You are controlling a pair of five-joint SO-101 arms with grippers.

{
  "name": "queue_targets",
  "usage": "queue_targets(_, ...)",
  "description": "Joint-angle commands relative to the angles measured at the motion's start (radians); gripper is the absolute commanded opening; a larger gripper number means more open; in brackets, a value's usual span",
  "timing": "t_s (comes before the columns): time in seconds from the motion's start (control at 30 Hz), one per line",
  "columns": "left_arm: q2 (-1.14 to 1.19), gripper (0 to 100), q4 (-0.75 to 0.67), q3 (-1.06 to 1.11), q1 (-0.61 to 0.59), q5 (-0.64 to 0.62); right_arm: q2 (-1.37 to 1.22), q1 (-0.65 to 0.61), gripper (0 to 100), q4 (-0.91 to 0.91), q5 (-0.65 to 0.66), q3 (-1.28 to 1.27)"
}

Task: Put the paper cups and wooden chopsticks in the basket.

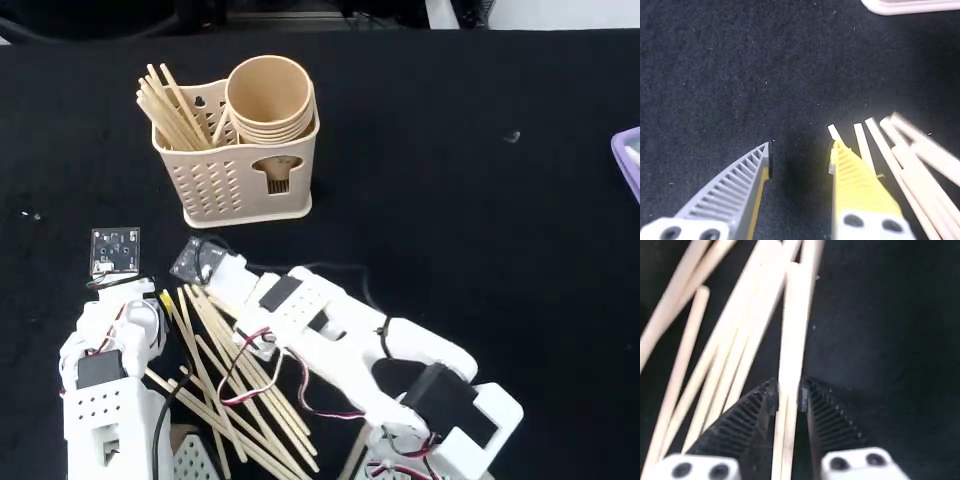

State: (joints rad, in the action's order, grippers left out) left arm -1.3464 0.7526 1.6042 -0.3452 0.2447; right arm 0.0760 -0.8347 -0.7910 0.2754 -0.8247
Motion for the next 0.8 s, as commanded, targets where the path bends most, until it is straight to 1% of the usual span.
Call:
queue_targets(0.0, -0.011, 20, -0.018, -0.018, -0.002, -0.006, 0.001, 0.014, 11.3, -0.06, 0.032, 0.022)
queue_targets(0.07, -0.011, 20, -0.018, -0.018, -0.002, -0.006, 0.001, 0.012, 14.7, -0.066, 0.032, 0.021)
queue_targets(0.1, -0.011, 20, -0.018, -0.018, -0.002, -0.006, 0.001, 0.012, 14.7, -0.066, 0.032, 0.021)
queue_targets(0.17, -0.011, 20, -0.018, -0.018, -0.002, -0.006, 0.001, 0.012, 11.4, -0.066, 0.041, 0.018)
queue_targets(0.27, -0.011, 20, -0.018, -0.018, -0.002, -0.006, 0.001, 0.014, 1.0, -0.069, 0.109, 0.012)
queue_targets(0.4, -0.011, 20, -0.018, -0.016, -0.002, -0.006, 0.033, 0.028, 1.1, -0.104, 0.106, 0.019)
queue_targets(0.5, -0.011, 20, -0.018, -0.015, -0.002, -0.006, 0.148, 0.092, 1.1, -0.16, 0.087, 0.045)
queue_targets(0.63, -0.011, 20, -0.018, -0.015, -0.002, -0.006, 0.392, 0.172, 1.1, -0.222, 0.08, 0.047)
queue_targets(0.77, -0.011, 20, -0.018, -0.016, -0.002, -0.006, 0.624, 0.199, 1.1, -0.252, 0.08, 0.064)
